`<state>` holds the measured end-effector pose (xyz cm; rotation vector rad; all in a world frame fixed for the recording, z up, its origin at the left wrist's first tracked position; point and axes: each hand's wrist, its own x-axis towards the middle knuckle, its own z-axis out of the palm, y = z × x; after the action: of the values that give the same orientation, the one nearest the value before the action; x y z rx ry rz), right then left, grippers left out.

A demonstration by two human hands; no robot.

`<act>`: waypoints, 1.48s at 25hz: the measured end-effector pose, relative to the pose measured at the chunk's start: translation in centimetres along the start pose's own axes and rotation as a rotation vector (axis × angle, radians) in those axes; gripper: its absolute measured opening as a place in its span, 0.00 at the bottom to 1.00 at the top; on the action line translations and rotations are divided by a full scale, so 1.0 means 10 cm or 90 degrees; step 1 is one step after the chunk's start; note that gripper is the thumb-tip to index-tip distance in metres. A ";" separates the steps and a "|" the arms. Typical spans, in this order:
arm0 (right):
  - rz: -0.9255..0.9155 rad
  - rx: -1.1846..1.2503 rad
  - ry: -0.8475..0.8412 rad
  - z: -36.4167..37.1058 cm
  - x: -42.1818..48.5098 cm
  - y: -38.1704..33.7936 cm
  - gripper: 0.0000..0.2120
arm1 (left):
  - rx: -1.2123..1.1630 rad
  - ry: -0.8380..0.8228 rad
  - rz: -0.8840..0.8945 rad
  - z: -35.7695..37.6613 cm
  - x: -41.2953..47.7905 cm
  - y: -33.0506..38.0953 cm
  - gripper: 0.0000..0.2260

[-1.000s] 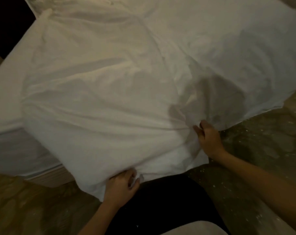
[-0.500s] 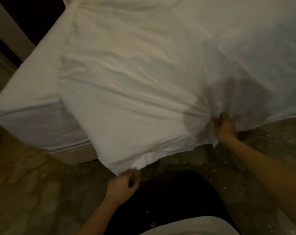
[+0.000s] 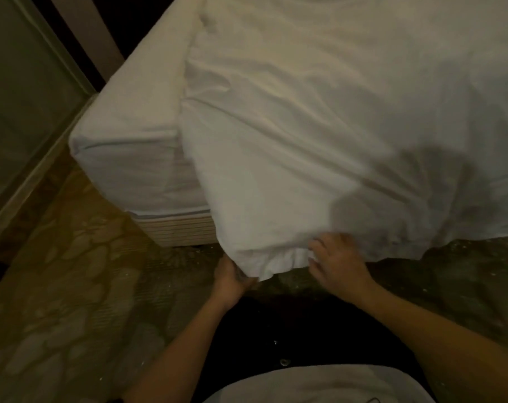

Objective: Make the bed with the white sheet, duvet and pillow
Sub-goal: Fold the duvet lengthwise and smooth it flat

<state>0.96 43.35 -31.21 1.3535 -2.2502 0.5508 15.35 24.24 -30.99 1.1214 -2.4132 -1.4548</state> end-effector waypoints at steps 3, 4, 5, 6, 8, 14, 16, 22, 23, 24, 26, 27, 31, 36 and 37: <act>-0.046 -0.038 -0.094 0.25 -0.04 -0.47 0.25 | 0.099 0.038 -0.107 0.05 0.09 -0.02 0.39; -0.037 -0.049 -0.111 0.30 -0.01 -0.58 0.29 | 0.058 0.044 -0.121 0.05 0.08 -0.01 0.37; -0.029 -0.062 -0.115 0.34 0.03 -0.68 0.30 | 0.010 0.048 -0.119 0.06 0.09 -0.02 0.33; -0.023 -0.075 -0.113 0.37 0.08 -0.75 0.30 | -0.017 0.049 -0.103 0.07 0.07 -0.01 0.28; -0.022 -0.092 -0.110 0.41 0.17 -0.82 0.29 | 0.018 0.077 -0.022 0.10 -0.05 -0.02 0.16; -0.100 -0.082 -0.036 0.41 0.28 -0.81 0.18 | 0.052 0.197 0.104 0.09 -0.32 -0.26 0.19; -0.093 -0.053 -0.021 0.39 0.29 -0.82 0.14 | 0.041 0.194 0.075 0.10 -0.37 -0.26 0.11; -0.128 0.082 0.084 0.20 0.00 -0.72 0.10 | 0.038 0.173 -0.012 0.19 -0.32 -0.26 0.06; -0.122 0.091 0.094 0.16 -0.03 -0.70 0.08 | 0.090 0.176 -0.025 0.20 -0.32 -0.28 0.08; -0.113 0.095 0.105 0.13 -0.04 -0.68 0.04 | 0.138 0.179 -0.039 0.21 -0.34 -0.32 0.11; -0.119 0.093 0.123 0.11 -0.02 -0.68 0.08 | 0.168 0.178 -0.069 0.27 -0.47 -0.41 0.16; -0.138 0.086 0.112 0.11 0.00 -0.69 0.08 | 0.148 0.170 -0.079 0.30 -0.53 -0.42 0.16; -0.195 0.090 0.042 0.19 0.00 -0.78 0.05 | 0.083 0.189 -0.047 0.23 -0.49 -0.31 0.14; -0.160 0.158 0.065 0.19 -0.08 -0.95 0.16 | 0.107 0.316 0.101 0.25 -0.48 -0.06 0.31; -0.169 0.159 0.068 0.17 -0.08 -0.96 0.14 | 0.067 0.338 0.111 0.27 -0.48 0.04 0.27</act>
<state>9.58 38.79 -32.11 1.6701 -1.9250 0.8084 17.39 29.31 -30.84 1.1098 -2.1555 -0.8501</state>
